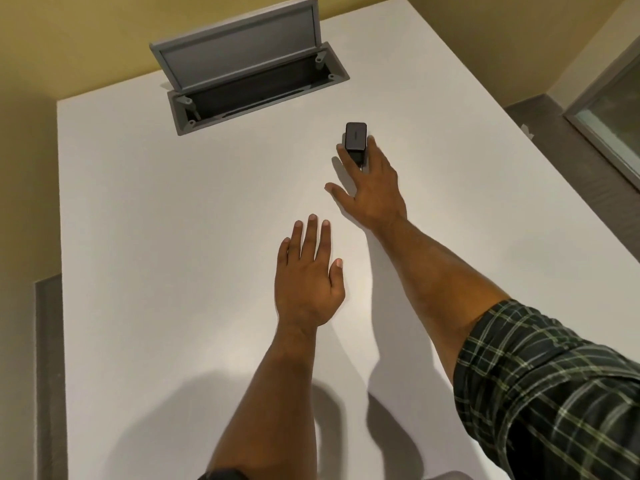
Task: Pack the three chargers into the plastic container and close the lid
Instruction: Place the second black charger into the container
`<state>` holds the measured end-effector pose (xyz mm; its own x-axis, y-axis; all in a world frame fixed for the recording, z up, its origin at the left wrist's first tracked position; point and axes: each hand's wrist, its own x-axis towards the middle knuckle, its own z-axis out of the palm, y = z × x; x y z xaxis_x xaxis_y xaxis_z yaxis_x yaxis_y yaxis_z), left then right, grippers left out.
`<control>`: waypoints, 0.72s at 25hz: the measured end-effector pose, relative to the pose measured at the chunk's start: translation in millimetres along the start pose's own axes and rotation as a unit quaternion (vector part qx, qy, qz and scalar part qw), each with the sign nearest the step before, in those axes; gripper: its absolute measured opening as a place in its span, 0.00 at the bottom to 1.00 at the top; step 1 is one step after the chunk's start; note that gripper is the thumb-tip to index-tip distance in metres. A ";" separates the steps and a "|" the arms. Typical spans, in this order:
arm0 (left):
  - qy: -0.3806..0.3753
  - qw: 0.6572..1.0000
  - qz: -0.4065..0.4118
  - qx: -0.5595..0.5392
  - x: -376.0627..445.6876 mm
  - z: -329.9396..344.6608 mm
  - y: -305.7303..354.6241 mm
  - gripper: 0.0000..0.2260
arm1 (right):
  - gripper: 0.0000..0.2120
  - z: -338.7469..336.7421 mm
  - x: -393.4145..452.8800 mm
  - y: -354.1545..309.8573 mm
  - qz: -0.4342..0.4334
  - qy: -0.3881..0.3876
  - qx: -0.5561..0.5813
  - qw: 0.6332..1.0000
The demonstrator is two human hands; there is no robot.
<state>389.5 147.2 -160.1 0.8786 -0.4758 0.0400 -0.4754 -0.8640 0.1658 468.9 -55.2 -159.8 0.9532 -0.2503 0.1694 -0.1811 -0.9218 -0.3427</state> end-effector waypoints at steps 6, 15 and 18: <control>0.001 1.000 -0.003 -0.001 -0.7 2.1 -1.4 0.30 | 0.34 -1.4 18.0 -4.2 0.029 -0.004 0.051 0.998; 0.007 1.000 -0.009 -0.018 -1.8 1.2 1.5 0.29 | 0.06 -5.0 16.9 -8.4 0.109 0.020 0.267 0.957; 0.011 1.000 -0.012 -0.024 -2.4 0.5 1.9 0.29 | 0.12 -8.5 9.8 -8.3 -0.014 0.043 0.170 0.984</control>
<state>386.5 146.6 -160.3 0.8905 -0.4515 0.0566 -0.4526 -0.8658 0.2135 477.7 -52.6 -147.4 0.9298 -0.2642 0.2562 -0.0496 -0.7797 -0.6241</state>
